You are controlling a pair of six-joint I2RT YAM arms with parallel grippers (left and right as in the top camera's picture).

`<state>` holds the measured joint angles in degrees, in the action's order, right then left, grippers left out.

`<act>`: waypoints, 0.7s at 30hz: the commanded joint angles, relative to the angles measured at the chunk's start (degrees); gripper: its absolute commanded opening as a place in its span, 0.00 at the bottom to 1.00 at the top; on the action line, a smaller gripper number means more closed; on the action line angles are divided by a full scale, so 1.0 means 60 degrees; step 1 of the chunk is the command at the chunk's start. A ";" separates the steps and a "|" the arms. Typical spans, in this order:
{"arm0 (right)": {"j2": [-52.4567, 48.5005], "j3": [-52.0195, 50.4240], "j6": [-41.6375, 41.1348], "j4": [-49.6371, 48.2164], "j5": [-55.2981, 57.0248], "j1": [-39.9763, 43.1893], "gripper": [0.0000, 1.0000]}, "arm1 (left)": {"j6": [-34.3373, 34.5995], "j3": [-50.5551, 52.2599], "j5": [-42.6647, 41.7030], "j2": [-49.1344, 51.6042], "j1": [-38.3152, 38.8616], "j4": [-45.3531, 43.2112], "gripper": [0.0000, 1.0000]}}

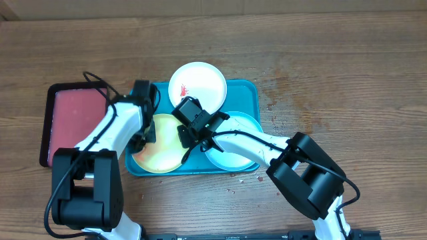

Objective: Clean dirty plates on tray and stack at the side
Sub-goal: 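Scrub the yellow plate with the sponge in the left gripper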

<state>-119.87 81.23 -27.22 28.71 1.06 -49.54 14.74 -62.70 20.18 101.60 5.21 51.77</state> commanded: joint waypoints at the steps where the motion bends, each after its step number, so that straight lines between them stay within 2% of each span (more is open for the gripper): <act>1: -0.0120 0.0029 0.0044 -0.0015 0.0149 0.0091 0.04 | -0.0076 -0.0798 -0.2973 0.0066 -0.0051 -0.0357 0.04; 4: -0.0120 0.0029 0.0047 -0.0080 0.0044 0.0091 0.04 | -0.0219 -0.0521 -0.5191 0.0073 -0.0033 -0.0943 0.04; 8: -0.0120 0.0029 0.0047 -0.0084 0.0022 0.0091 0.04 | -0.0211 -0.0102 -0.5100 0.0182 0.0011 -0.1096 0.04; 11: -0.0117 0.0029 0.0055 -0.0076 0.0022 0.0091 0.04 | -0.0182 0.0364 -0.3672 0.0382 0.0004 -0.1126 0.04; 12: -0.0117 0.0029 0.0113 -0.0058 0.0022 0.0091 0.04 | 0.0200 0.0430 -0.2408 0.0463 0.0000 -0.0958 0.04; 14: -0.0117 0.0033 0.0113 -0.0036 0.0025 0.0091 0.04 | 0.0805 0.0430 -0.1257 0.0477 0.0000 -0.0841 0.04; 18: -0.0117 0.0036 0.0339 0.0004 0.0025 0.0091 0.04 | 0.1687 0.0430 0.0299 0.0477 0.0000 -0.0809 0.04; 21: -0.0117 0.0036 0.0328 0.0189 0.0055 0.0091 0.04 | 0.1891 0.0415 0.0736 0.0474 0.0000 -0.0831 0.04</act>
<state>-120.20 81.23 -26.52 28.64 0.67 -49.15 22.20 -61.04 15.55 103.11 5.61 46.92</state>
